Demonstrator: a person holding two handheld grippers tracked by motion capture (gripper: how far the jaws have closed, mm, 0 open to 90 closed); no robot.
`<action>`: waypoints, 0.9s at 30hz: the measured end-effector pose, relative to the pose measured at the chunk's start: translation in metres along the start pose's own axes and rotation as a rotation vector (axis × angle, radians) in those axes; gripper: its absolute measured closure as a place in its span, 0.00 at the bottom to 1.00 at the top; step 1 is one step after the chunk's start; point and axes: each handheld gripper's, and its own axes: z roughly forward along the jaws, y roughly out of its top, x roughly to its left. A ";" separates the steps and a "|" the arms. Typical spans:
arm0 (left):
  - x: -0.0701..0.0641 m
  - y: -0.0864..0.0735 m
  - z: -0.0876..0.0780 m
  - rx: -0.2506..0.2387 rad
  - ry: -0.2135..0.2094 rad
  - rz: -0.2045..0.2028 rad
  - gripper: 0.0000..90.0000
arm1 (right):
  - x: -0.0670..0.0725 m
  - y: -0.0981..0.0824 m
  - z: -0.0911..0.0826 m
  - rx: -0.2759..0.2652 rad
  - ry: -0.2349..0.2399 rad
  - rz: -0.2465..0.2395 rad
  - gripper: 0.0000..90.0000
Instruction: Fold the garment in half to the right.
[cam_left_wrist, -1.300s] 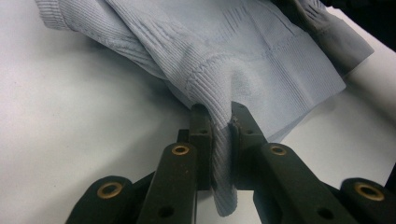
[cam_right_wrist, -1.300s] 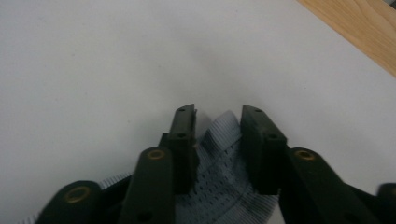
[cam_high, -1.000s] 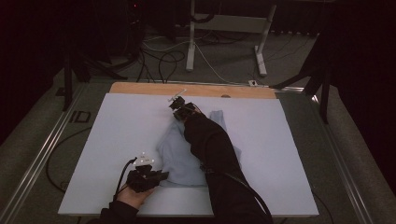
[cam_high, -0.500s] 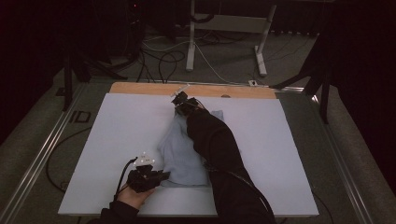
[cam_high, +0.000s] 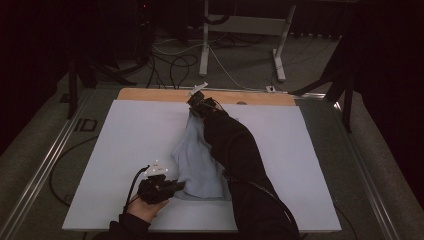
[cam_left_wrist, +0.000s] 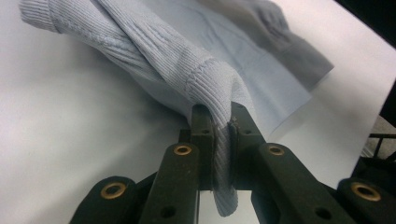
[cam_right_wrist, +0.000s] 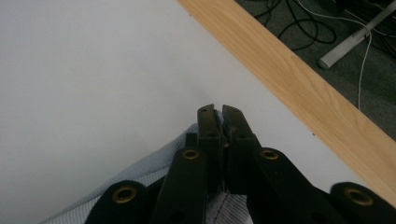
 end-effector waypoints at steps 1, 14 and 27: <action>-0.001 0.002 -0.001 -0.003 -0.005 0.002 0.93 | -0.001 0.000 -0.002 -0.005 -0.002 0.001 0.98; -0.024 0.024 0.008 0.001 -0.032 0.068 0.93 | -0.016 -0.006 -0.030 -0.037 -0.006 0.019 0.98; -0.045 0.044 0.018 0.031 -0.045 0.130 0.93 | -0.034 -0.017 -0.056 -0.088 0.004 0.058 0.98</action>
